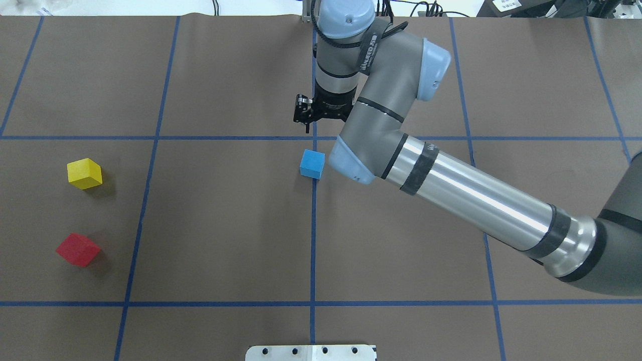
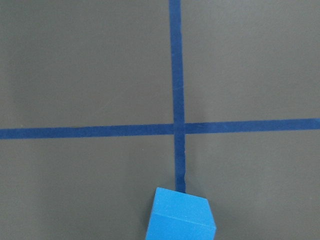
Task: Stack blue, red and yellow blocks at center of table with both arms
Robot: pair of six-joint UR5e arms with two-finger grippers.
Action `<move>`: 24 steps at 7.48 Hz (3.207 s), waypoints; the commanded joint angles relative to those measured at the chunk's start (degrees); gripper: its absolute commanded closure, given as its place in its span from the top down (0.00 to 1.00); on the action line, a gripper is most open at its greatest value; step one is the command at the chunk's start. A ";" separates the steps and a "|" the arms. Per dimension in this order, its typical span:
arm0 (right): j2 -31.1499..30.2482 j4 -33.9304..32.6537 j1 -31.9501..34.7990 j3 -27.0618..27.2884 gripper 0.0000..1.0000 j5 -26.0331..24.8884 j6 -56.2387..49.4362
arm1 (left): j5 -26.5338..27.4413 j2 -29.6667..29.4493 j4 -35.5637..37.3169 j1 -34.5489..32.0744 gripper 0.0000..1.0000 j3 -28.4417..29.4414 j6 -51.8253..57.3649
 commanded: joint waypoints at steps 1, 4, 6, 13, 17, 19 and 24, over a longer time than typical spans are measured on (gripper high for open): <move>-10.38 -2.74 5.72 11.27 1.00 0.57 -9.43 | 7.59 8.71 -12.95 13.39 0.99 -7.08 -23.54; -16.39 -2.57 10.65 14.20 1.00 0.75 -19.29 | 13.70 13.65 -27.72 27.38 0.97 -7.09 -27.46; -19.47 -2.04 12.42 14.56 1.00 0.84 -23.87 | 16.58 13.59 -30.77 34.69 0.97 -7.00 -20.01; -21.94 -1.87 12.60 14.48 1.00 1.80 -23.71 | 17.92 10.86 -30.42 39.21 0.98 -2.62 -8.27; -21.94 -1.87 12.60 14.48 1.00 1.80 -23.45 | 18.36 10.68 -30.42 40.78 0.98 -0.32 -8.36; -21.94 -1.87 12.60 14.39 1.00 1.80 -23.45 | 18.53 10.68 -30.51 42.63 0.98 0.55 -8.71; -21.68 -1.87 13.30 14.48 1.00 2.76 -23.27 | 19.33 10.95 -30.33 44.13 0.17 1.70 -8.98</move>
